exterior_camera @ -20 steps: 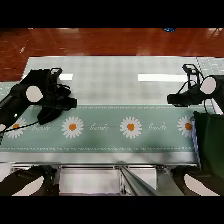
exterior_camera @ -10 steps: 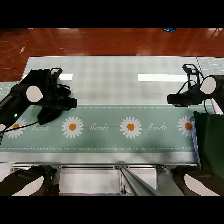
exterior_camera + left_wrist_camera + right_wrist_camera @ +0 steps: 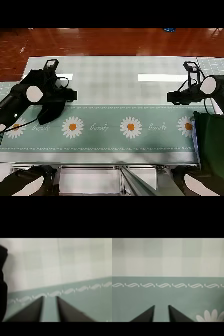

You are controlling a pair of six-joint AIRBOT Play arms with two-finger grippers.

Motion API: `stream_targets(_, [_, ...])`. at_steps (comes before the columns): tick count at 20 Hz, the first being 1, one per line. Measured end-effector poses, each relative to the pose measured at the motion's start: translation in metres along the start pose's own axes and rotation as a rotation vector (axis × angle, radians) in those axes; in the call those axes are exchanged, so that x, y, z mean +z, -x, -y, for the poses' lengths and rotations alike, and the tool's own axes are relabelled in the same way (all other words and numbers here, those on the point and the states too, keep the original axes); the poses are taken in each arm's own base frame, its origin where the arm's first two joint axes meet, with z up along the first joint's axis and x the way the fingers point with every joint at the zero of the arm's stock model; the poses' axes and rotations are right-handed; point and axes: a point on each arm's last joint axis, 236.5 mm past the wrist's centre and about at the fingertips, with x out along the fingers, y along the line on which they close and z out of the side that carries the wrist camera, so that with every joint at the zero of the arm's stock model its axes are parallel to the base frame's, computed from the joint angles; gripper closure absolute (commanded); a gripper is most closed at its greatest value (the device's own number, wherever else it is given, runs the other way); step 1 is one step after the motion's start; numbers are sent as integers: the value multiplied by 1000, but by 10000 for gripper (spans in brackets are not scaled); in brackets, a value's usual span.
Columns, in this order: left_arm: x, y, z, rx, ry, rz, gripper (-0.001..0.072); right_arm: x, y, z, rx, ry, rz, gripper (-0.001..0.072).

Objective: Fold the shirts.

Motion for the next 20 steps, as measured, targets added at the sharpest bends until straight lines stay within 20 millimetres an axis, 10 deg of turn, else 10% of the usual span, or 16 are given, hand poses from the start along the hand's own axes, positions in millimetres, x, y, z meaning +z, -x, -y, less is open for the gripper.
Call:
stream_targets(4, [52, 13, -35, 82, -15, 181, 201, 2, 0, 0, 1, 1, 10, 303])
stream_targets(9, [70, 36, -140, 311, -7, 235, 201, -7, 0, -7, 30, -5, -29, 303])
stream_targets(13, [43, 34, -207, 414, 114, 151, 201, -9, 0, -21, 61, 6, -37, 303])
stream_targets(18, [-22, -9, -224, 407, 192, -103, 212, -6, 1, -38, 86, 18, -17, 304])
stream_targets(20, [-41, -20, -225, 400, 211, -192, 548, -6, 1, -41, 92, 12, -13, 303])
